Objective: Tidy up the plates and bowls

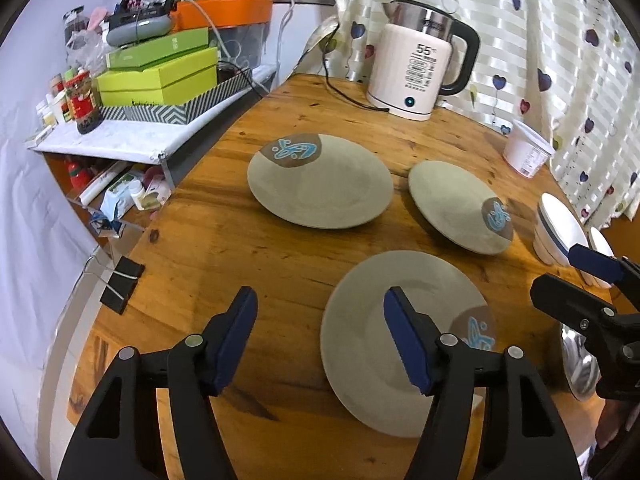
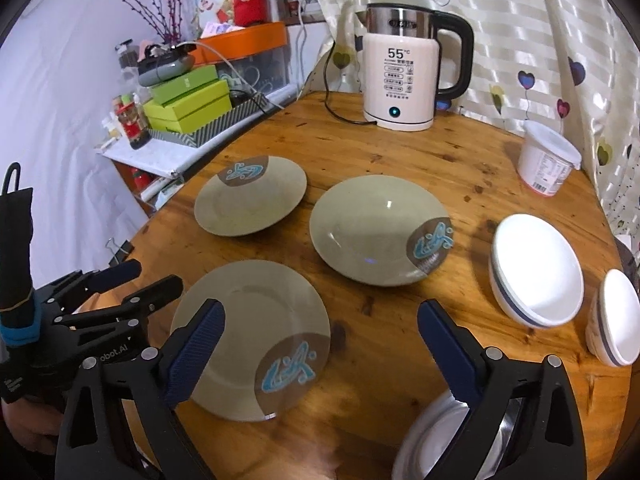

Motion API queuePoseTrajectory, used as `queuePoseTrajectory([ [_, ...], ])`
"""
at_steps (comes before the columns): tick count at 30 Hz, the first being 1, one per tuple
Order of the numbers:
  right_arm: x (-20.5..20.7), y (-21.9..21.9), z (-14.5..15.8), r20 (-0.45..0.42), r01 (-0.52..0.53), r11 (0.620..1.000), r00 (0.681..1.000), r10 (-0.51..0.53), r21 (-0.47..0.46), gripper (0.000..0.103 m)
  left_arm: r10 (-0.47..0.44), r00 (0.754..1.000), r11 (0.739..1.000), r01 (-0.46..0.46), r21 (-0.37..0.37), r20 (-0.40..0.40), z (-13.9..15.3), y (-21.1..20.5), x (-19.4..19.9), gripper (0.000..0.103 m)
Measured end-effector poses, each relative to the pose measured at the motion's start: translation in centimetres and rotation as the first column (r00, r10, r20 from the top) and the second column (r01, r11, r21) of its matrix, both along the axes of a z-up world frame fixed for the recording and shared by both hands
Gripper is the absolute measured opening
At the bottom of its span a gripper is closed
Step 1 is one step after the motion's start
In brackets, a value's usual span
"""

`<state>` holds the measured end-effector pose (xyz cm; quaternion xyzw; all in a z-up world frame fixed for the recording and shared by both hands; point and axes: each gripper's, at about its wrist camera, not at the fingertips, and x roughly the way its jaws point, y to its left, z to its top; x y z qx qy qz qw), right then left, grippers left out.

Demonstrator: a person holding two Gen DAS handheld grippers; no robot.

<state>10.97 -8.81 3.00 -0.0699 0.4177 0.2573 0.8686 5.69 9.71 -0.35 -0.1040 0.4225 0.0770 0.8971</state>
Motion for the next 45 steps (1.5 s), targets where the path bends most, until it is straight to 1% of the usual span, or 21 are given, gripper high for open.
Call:
queuePoseTrajectory([
  [3, 0.9, 1.0, -0.1, -0.006, -0.011, 1.000, 1.000, 0.011, -0.003, 0.098, 0.011, 1.000, 1.000, -0.011, -0.004, -0.003, -0.2, 0.7, 0.5, 0.066],
  [5, 1.5, 1.6, 0.0, -0.006, -0.015, 1.000, 1.000, 0.015, -0.004, 0.095, 0.018, 1.000, 1.000, -0.018, -0.010, -0.004, -0.3, 1.3, 1.0, 0.066],
  [6, 1.8, 1.8, 0.0, -0.010, -0.018, 1.000, 1.000, 0.018, -0.003, 0.090, 0.021, 1.000, 1.000, -0.021, -0.011, -0.004, -0.3, 1.5, 1.3, 0.066],
  [7, 2.2, 2.0, 0.0, -0.016, -0.021, 1.000, 1.000, 0.021, 0.001, 0.086, 0.023, 1.000, 1.000, -0.023, -0.015, -0.003, -0.3, 1.9, 1.6, 0.066],
  [10, 3.6, 2.7, -0.2, -0.047, -0.017, 1.000, 0.999, 0.018, 0.019, 0.086, 0.034, 0.999, 0.999, -0.034, -0.027, -0.004, -0.3, 2.7, 2.5, 0.066],
  [15, 5.2, 3.9, -0.2, -0.057, -0.018, 1.000, 0.998, 0.019, 0.024, 0.086, 0.047, 0.999, 0.998, -0.047, -0.051, -0.003, -0.6, 4.1, 3.8, 0.066],
  [22, 7.9, 6.0, -0.4, -0.075, -0.049, 0.998, 0.996, 0.052, 0.034, 0.086, 0.057, 0.998, 0.995, -0.057, -0.086, -0.008, -1.1, 5.7, 5.8, 0.066],
  [26, 9.9, 7.3, -0.8, -0.106, -0.069, 0.996, 0.992, 0.075, 0.055, 0.086, 0.071, 0.997, 0.992, -0.071, -0.105, -0.005, -1.3, 6.6, 6.7, 0.066],
  [28, 10.8, 7.8, -1.2, -0.122, -0.077, 0.995, 0.989, 0.084, 0.057, 0.086, 0.077, 0.997, 0.989, -0.077, -0.126, -0.008, -1.6, 7.3, 7.2, 0.066],
  [29, 11.3, 8.2, -1.5, -0.132, -0.083, 0.995, 0.987, 0.090, 0.062, 0.085, 0.083, 0.996, 0.988, -0.084, -0.128, -0.011, -1.7, 7.5, 7.4, 0.066],
  [33, 13.6, 9.1, -3.0, -0.194, -0.088, 0.993, 0.976, 0.102, 0.079, 0.074, 0.092, 0.996, 0.985, -0.093, -0.142, -0.019, -2.3, 8.2, 8.1, 0.066],
  [36, 14.6, 9.5, -3.8, -0.215, -0.092, 0.992, 0.971, 0.108, 0.084, 0.071, 0.100, 0.995, 0.985, -0.102, -0.138, -0.023, -2.7, 8.6, 8.5, 0.066],
  [38, 15.3, 9.8, -4.4, -0.218, -0.093, 0.993, 0.970, 0.106, 0.070, 0.070, 0.100, 0.995, 0.984, -0.102, -0.146, -0.024, -2.9, 8.9, 8.8, 0.066],
  [39, 15.6, 9.9, -4.6, -0.224, -0.096, 0.993, 0.969, 0.109, 0.069, 0.068, 0.101, 0.995, 0.984, -0.103, -0.147, -0.026, -3.0, 9.0, 8.9, 0.060],
  [41, 16.0, 10.1, -5.2, -0.234, -0.102, 0.993, 0.965, 0.114, 0.064, 0.063, 0.099, 0.994, 0.982, -0.103, -0.160, -0.035, -3.4, 9.3, 9.2, 0.053],
  [45, 16.7, 10.5, -6.0, -0.249, -0.108, 0.992, 0.961, 0.120, 0.060, 0.061, 0.095, 0.995, 0.978, -0.100, -0.181, -0.040, -3.8, 9.5, 9.8, 0.053],
])
